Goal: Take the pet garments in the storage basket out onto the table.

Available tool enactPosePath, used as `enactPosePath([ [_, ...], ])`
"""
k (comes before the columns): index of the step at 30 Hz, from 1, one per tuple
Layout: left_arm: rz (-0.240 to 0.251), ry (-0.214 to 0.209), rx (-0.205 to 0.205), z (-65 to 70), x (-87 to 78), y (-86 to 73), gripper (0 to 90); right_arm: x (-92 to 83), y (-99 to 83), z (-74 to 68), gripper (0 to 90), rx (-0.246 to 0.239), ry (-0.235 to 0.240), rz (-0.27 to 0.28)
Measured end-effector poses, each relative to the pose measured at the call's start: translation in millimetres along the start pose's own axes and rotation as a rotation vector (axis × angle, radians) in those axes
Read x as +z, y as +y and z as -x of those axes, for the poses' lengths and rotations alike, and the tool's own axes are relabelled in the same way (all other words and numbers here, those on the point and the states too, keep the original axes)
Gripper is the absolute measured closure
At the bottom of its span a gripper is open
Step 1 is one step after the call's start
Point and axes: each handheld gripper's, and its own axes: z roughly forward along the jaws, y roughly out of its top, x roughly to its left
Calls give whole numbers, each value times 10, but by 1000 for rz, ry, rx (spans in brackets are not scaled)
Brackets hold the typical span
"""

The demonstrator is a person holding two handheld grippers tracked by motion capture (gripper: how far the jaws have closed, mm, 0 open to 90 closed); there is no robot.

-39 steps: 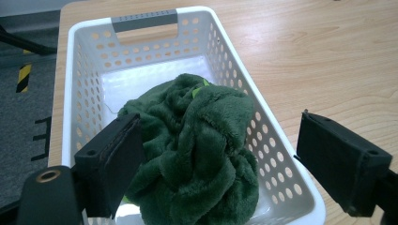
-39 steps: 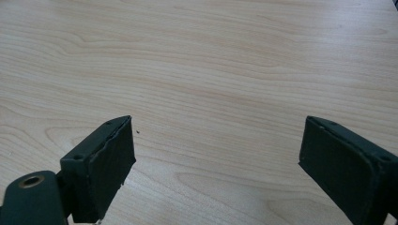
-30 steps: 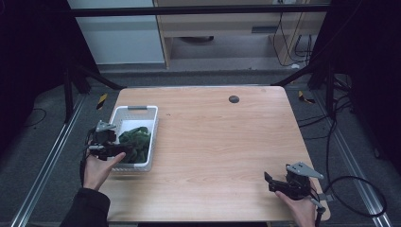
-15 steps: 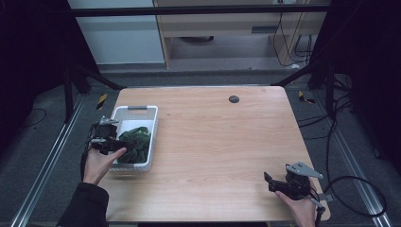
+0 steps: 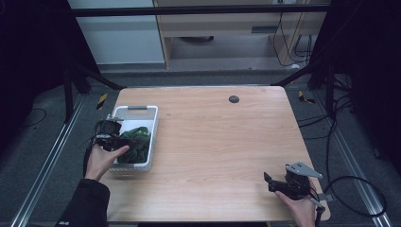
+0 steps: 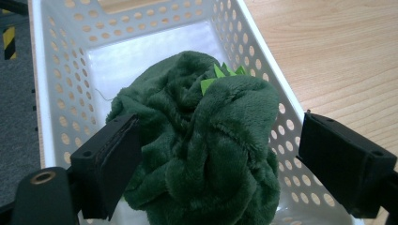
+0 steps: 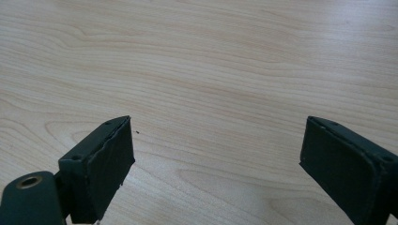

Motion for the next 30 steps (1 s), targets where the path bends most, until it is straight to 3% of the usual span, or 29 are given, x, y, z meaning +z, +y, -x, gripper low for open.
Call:
enactPosePath([
  [19,-83,10,20,-7,211,20,124,12,-4,3,90,0,8,-12],
  [30,-136,15,29,-13,354,-1,184,24,-5,10,86,-12,9,-11],
])
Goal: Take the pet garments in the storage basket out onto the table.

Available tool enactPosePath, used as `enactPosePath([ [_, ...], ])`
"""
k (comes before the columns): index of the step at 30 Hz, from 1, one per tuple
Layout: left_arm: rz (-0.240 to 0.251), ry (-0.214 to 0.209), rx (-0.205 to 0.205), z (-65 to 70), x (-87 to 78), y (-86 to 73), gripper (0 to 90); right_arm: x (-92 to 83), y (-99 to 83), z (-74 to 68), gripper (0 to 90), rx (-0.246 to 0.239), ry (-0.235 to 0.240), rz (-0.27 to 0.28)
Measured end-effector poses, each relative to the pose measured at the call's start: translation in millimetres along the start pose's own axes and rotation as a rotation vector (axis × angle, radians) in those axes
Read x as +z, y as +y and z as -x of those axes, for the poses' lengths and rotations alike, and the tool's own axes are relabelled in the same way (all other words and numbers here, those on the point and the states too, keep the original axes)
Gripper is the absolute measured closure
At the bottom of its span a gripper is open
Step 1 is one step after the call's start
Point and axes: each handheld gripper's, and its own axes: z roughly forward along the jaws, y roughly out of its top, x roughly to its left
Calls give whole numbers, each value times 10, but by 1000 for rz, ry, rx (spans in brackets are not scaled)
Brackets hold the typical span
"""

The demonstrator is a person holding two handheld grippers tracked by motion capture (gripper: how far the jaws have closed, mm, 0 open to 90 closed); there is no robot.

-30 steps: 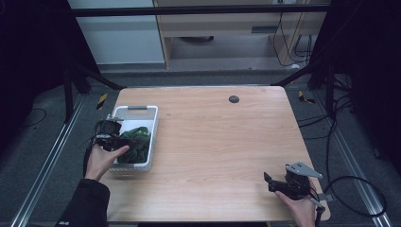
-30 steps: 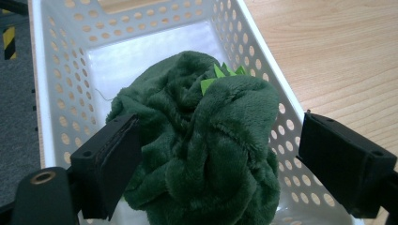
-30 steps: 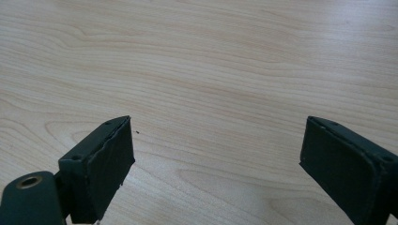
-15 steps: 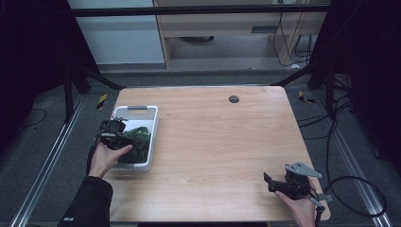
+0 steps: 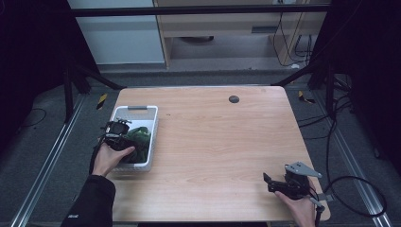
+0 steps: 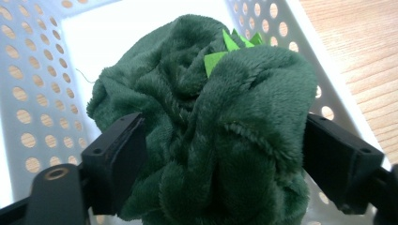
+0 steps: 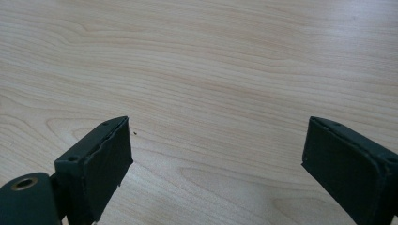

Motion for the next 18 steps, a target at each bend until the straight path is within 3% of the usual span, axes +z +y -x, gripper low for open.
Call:
enactPosePath([
  [8,-28,-7,-4,-14,41,-2,275,3,-1,-1,83,-2,3,-3],
  [18,-76,-36,-2,23,107,-17,578,4,0,-11,78,7,9,-13],
])
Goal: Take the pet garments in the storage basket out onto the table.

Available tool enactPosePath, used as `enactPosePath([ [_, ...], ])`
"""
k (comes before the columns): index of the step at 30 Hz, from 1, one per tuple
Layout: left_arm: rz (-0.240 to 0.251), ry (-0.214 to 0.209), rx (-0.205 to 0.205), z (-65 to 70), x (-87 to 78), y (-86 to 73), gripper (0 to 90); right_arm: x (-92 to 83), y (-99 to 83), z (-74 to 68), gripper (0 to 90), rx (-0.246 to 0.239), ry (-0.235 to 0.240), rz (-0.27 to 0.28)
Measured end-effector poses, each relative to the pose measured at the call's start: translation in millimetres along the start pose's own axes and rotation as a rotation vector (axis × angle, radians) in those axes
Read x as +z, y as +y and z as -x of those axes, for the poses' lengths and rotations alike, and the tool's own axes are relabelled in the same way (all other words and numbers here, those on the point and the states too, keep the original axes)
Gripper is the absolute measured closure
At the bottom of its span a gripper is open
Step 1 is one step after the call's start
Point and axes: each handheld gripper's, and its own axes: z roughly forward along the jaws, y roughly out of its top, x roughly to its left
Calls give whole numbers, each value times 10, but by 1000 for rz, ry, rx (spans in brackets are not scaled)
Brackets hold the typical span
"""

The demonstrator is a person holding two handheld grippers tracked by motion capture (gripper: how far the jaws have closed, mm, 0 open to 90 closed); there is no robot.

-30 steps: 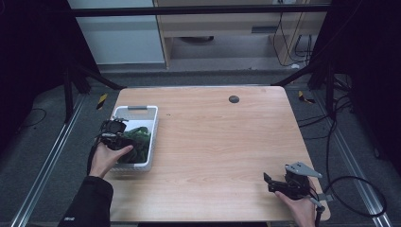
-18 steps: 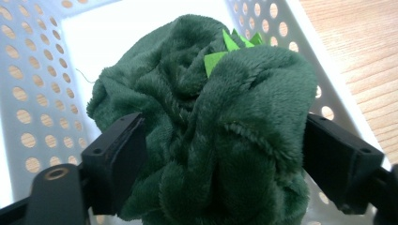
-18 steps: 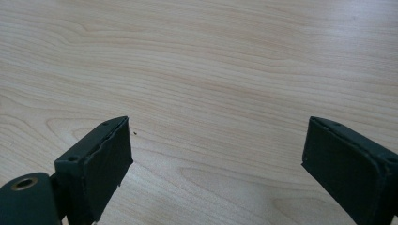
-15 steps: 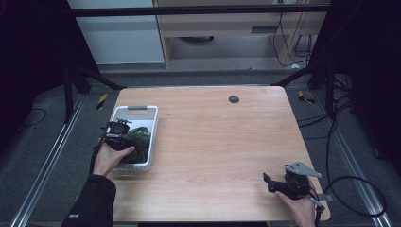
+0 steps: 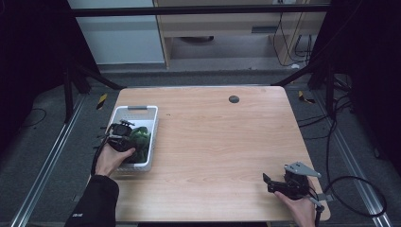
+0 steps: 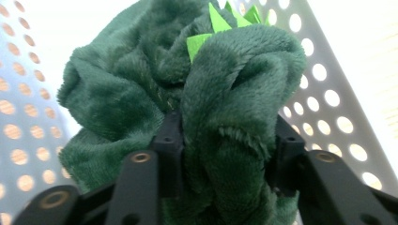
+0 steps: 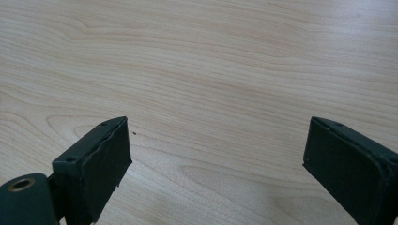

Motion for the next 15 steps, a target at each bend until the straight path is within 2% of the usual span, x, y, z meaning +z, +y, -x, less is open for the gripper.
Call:
enactPosePath([
  [3,-10,-4,-8,-9,2,-4,663,0,0,1,78,-1,1,-1],
  [6,-3,-10,-20,-22,-1,-16,707,1,0,-1,77,0,1,-4],
  [9,9,-5,-28,-26,-17,-29,731,2,-1,-4,77,0,1,-4],
  [15,31,4,-18,-15,-91,-44,750,3,-2,-5,77,2,3,-5],
])
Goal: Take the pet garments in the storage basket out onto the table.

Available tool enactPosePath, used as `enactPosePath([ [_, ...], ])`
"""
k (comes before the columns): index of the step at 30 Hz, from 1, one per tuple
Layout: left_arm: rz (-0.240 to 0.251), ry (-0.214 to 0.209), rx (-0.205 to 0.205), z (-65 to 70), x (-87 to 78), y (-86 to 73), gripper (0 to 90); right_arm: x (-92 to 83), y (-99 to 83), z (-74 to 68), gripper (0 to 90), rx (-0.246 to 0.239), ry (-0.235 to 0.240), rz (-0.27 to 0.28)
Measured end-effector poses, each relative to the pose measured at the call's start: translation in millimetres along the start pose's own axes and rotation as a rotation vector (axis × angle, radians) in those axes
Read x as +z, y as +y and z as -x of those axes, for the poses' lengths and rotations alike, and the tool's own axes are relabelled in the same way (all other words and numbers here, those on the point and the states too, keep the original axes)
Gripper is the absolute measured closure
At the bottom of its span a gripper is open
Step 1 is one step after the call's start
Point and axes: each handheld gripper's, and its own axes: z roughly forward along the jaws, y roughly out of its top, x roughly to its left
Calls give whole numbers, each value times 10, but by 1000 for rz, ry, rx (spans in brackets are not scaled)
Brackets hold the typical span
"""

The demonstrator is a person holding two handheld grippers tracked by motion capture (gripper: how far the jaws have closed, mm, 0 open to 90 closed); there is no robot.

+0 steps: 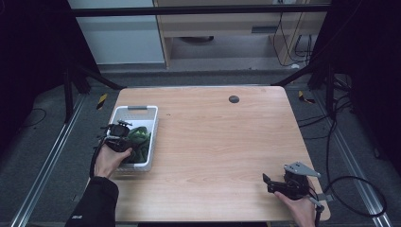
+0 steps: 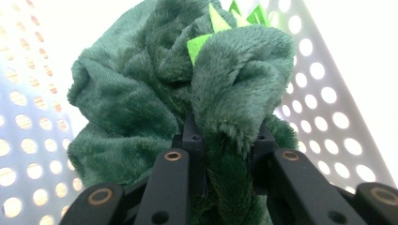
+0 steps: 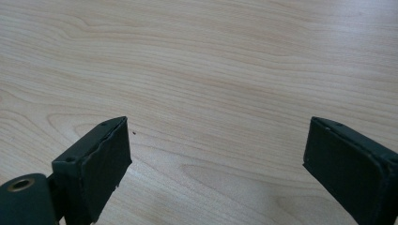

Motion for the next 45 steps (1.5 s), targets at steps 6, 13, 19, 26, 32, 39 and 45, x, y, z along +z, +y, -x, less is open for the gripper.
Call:
enactPosePath([
  [6,36,7,24,26,-169,-12,755,-2,-2,4,77,-4,-2,1],
  [13,89,5,45,37,-401,-18,757,8,-4,1,77,-15,-7,2],
  [19,129,5,64,61,-599,-6,757,-3,-1,-3,77,-1,-5,2],
  [26,151,9,90,101,-773,16,757,-4,0,-5,77,-4,-7,4],
  [32,163,9,114,126,-909,25,757,-6,0,-3,77,-2,-7,4],
  [39,178,9,132,134,-1062,29,758,-6,1,-5,77,-1,-8,4],
  [45,190,1,154,172,-1153,40,759,-7,1,-2,77,-5,-8,7],
])
